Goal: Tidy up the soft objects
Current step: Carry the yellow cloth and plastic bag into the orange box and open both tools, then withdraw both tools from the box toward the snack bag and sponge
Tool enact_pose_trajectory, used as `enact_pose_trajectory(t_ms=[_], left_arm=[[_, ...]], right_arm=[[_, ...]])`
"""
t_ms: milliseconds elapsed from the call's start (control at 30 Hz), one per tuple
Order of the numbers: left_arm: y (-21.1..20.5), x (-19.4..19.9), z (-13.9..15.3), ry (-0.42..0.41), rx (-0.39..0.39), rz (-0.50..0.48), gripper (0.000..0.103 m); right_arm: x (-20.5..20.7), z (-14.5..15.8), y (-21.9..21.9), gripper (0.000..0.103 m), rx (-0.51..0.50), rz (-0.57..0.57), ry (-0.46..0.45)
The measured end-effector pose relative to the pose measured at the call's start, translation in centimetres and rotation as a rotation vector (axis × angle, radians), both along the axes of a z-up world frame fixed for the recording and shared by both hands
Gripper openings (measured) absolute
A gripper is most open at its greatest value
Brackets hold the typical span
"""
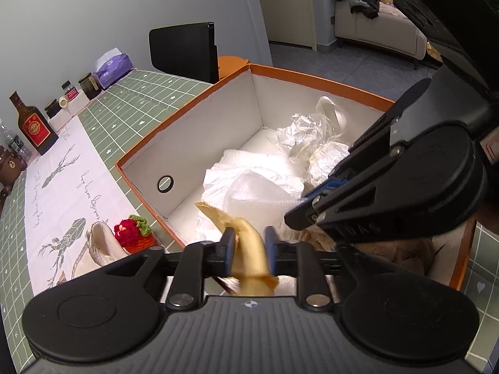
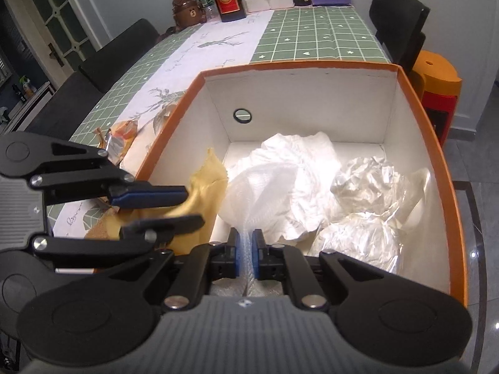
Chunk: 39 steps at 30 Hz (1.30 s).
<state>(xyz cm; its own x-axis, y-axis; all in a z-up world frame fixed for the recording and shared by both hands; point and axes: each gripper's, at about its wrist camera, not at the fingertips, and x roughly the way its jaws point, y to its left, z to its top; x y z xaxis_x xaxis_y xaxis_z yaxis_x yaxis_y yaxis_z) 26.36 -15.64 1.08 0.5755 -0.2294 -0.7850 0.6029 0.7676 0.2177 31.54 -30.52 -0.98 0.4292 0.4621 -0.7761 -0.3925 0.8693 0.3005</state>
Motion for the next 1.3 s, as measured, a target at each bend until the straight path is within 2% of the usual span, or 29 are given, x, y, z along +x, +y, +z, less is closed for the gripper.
enact_pose_trajectory(t_ms=[33,67,133,367,433,533,733,833,1033,1167,1300], left_arm=[[0.1,-0.1,0.1,0.003,-0.015,-0.018,0.050],[0.2,-0.4,0.3,-0.003,-0.017,-0.026,0.051],[0.1,-1.0,0.5,-0.021,-0.010,-0.034,0.053],[1.2,-3.0,2.8,-0.076,-0.078,-0.042,0.053],[1.7,-3.7,3.4,-0.088,-0.100,-0.038,0.054],[2.7,-4.9,4.3,-0.108,-0.137,-0.027,0.054],[4.9,-7.0,5.4,-0.141,-0.189,0.026,0.055],[6.4,-7.6,5.8,-0.156,-0.215,0.075,0.055],[9.9,-10.1,7.0,-0.231,-0.304,0.177,0.054],[12.5,-12.5,7.7,-0.300,-0.375,0.229,0.054],[14.5,-14.9,7.3,-0.362,-0.407,0.284,0.054]], right_arm=[[0.0,0.1,-0.1,0.017,0.006,-0.005,-0.001],[0.0,0.3,-0.2,0.020,0.007,-0.015,-0.002],[0.0,0.6,-0.5,0.040,0.016,-0.036,-0.001],[-1.2,2.4,-0.7,0.045,0.024,-0.081,-0.033],[-1.8,3.0,-0.7,0.055,0.024,-0.091,-0.046],[-2.4,3.7,-0.3,0.060,0.020,-0.102,-0.064],[-3.4,4.4,1.2,0.060,-0.001,-0.127,-0.077],[-4.5,5.1,1.8,0.060,-0.026,-0.145,-0.113],[-8.3,8.0,3.2,0.060,-0.064,-0.161,-0.261],[-12.3,9.7,4.8,0.060,-0.010,-0.119,-0.377],[-16.2,9.4,6.7,0.060,0.055,-0.083,-0.440]])
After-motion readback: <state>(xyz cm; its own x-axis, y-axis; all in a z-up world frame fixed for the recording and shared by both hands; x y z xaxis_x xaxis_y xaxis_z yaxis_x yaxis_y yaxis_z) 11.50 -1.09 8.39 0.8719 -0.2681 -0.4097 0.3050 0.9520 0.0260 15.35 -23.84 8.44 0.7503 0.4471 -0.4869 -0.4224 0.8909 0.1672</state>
